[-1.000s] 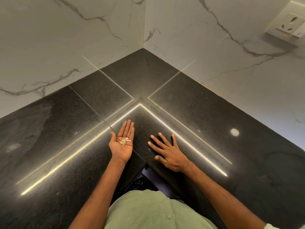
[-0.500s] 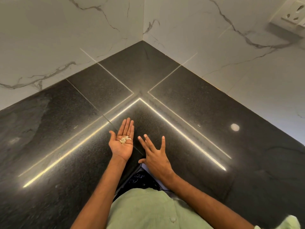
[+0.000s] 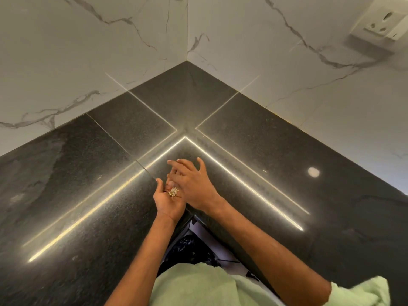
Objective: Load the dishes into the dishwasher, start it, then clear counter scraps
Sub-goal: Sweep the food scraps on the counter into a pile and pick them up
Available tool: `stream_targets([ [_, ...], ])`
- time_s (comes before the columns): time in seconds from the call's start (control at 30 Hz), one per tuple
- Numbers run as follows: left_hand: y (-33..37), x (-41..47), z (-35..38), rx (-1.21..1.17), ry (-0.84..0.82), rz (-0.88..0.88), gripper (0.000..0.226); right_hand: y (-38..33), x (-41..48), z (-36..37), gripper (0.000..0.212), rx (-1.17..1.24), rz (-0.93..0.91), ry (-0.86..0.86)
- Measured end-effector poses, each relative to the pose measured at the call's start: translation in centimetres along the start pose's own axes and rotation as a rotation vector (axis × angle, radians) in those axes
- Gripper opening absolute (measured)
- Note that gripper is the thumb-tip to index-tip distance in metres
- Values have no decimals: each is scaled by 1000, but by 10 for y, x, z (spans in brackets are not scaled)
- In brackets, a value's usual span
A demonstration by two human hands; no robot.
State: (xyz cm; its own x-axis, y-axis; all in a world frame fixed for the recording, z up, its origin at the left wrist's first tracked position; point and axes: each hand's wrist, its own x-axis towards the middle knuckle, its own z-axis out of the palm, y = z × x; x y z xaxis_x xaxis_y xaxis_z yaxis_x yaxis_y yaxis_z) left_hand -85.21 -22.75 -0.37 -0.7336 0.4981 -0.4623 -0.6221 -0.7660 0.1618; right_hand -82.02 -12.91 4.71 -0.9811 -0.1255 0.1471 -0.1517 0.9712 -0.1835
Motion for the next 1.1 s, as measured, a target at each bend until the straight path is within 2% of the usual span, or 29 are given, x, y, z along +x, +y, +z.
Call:
stream_targets([
  [0.07,6,4,0,-44,-19,1,59,6,-6,-1,44,144,58,-19],
  [0.17,16,6,5,-107,-43,21,62,42,-16,5,53,425,313,-7],
  [0.27,29,8,7,-132,-35,45,62,103,-13,26,65,376,530,-131],
  [0.33,38,6,3,-124,-24,63,62,134,4,36,67,307,544,-203],
  [0.57,61,-7,-29,-125,-25,131,61,172,80,35,59,234,258,-334],
  [0.77,26,-44,-33,-82,52,104,64,159,40,39,55,248,-135,-429],
  [0.9,-14,-86,-46,-133,61,88,64,150,-1,40,58,225,-238,-430],
  [1.1,-77,-107,-46,-218,254,280,58,140,-27,47,64,188,-283,-379],
])
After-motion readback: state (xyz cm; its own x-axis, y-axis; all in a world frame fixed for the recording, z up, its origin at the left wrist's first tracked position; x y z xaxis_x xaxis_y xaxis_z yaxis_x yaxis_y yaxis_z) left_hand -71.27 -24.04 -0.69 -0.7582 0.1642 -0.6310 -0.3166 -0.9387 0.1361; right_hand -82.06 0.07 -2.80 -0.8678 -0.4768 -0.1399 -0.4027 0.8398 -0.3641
